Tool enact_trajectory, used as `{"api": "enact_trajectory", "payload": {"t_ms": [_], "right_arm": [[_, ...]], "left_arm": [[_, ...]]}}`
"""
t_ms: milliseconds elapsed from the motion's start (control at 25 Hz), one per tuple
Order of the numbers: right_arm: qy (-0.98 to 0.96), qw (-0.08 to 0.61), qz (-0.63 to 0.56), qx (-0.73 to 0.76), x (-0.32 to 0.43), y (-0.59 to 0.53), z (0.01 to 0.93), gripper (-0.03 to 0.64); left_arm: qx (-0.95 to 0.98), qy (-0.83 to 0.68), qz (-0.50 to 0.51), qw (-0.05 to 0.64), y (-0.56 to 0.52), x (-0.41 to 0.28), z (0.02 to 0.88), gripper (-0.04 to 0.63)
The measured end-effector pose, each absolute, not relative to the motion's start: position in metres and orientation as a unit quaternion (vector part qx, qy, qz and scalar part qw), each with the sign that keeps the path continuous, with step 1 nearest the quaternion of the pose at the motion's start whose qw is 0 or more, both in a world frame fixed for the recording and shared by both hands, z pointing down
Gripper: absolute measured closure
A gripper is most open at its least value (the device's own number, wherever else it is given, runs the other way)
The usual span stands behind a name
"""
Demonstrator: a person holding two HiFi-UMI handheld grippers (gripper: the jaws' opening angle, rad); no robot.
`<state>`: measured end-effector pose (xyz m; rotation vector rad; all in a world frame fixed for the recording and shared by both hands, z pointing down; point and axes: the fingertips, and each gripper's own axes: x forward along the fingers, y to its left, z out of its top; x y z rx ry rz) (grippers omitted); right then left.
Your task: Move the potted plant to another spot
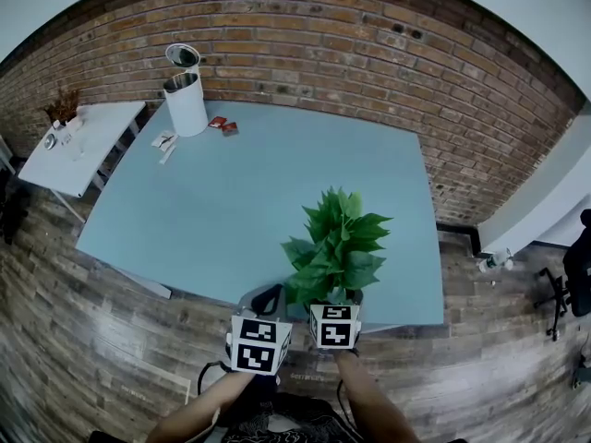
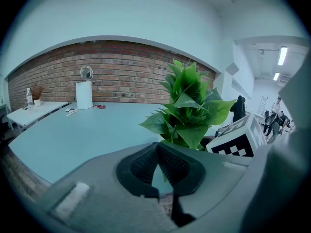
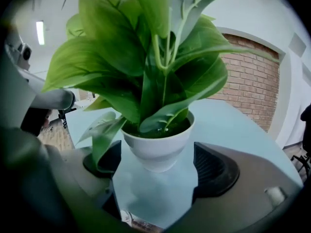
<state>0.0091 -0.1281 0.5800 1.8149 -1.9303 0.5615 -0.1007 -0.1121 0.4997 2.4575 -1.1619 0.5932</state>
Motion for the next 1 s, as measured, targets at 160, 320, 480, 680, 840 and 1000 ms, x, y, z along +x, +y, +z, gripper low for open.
{"api": "enact_trajectory", "payload": {"t_ms": [160,320,480,680,840,1000], "right_arm": [[-0.702,0.209,0.203,0.65,0.011,-0.118,0.575,0.166],[-0.705,0.201,0.206,0.648,0.011,-0.106,0.567,0.218],[-0.707,0.184,0.209,0.65,0.009,-0.092,0.559,0.272],[-0.717,0.168,0.206,0.644,0.006,-0.076,0.545,0.335],[-0.727,0.159,0.199,0.638,0.001,-0.062,0.531,0.373],[-0.736,0.148,0.196,0.631,-0.002,-0.048,0.519,0.404]], "left_arm": [[0.867,-0.415,0.21,0.177,-0.104,-0.098,0.501,0.595],[0.866,-0.418,0.209,0.175,-0.098,-0.095,0.499,0.595],[0.868,-0.418,0.207,0.171,-0.088,-0.091,0.499,0.595],[0.871,-0.413,0.206,0.17,-0.075,-0.086,0.499,0.595],[0.873,-0.409,0.208,0.168,-0.066,-0.083,0.499,0.595],[0.876,-0.404,0.204,0.167,-0.056,-0.078,0.496,0.595]]}}
